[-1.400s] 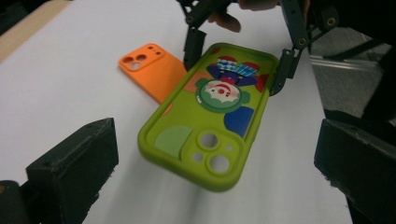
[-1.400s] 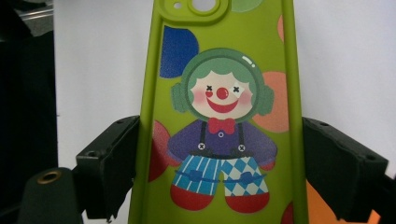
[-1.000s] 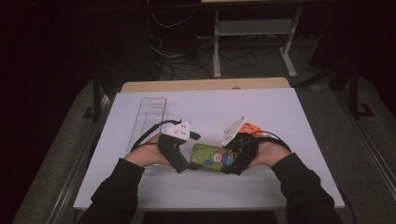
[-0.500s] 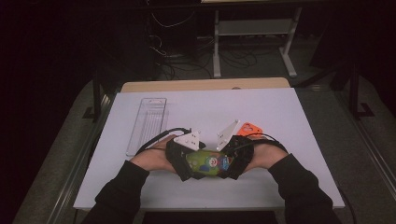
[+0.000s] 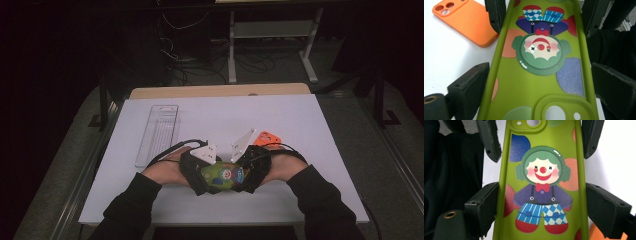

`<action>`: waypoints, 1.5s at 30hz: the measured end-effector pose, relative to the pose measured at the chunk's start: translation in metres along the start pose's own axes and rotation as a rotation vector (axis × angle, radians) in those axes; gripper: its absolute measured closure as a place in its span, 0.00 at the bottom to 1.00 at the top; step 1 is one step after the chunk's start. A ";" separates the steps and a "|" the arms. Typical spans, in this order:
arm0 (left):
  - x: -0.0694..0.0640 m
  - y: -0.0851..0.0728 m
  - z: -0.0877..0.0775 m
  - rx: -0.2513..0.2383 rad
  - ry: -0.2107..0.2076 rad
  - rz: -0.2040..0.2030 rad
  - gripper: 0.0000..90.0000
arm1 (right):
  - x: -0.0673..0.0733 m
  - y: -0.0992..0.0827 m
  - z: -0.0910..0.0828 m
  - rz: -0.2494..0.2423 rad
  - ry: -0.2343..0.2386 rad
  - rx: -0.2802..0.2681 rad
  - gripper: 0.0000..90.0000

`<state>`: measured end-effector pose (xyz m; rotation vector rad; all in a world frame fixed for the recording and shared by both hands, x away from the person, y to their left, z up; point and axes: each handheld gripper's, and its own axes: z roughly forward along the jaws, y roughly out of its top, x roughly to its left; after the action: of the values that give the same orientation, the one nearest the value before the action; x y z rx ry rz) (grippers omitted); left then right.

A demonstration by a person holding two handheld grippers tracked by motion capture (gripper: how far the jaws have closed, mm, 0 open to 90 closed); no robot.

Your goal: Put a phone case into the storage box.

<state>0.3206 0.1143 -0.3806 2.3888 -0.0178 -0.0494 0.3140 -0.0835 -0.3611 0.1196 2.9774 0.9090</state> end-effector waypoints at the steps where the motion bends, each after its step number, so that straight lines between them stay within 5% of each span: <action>1: 0.000 0.000 0.000 0.000 0.001 0.002 0.06 | 0.000 0.000 0.000 0.000 0.002 -0.001 0.17; 16: 0.002 -0.002 -0.002 0.003 -0.037 0.008 0.16 | 0.001 0.001 0.001 -0.001 0.017 -0.010 0.16; 19: 0.004 -0.002 -0.004 0.023 -0.036 0.035 0.16 | 0.002 -0.001 0.002 0.030 0.040 -0.019 0.16; 24: 0.003 -0.002 -0.006 0.021 -0.025 0.023 0.16 | 0.001 -0.003 0.000 0.038 0.033 -0.026 0.14; 36: 0.011 -0.015 -0.013 0.000 0.071 -0.129 0.16 | -0.017 -0.028 -0.020 0.164 -0.078 -0.166 0.11; 40: 0.013 -0.018 -0.010 0.008 0.122 -0.182 0.16 | -0.020 -0.040 -0.025 0.238 -0.126 -0.216 0.11; 45: 0.014 -0.018 -0.007 -0.006 0.173 -0.253 0.16 | -0.016 -0.052 -0.028 0.391 -0.146 -0.290 0.09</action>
<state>0.3347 0.1323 -0.3882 2.3677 0.3661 0.0384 0.3255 -0.1434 -0.3673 0.7428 2.6956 1.2915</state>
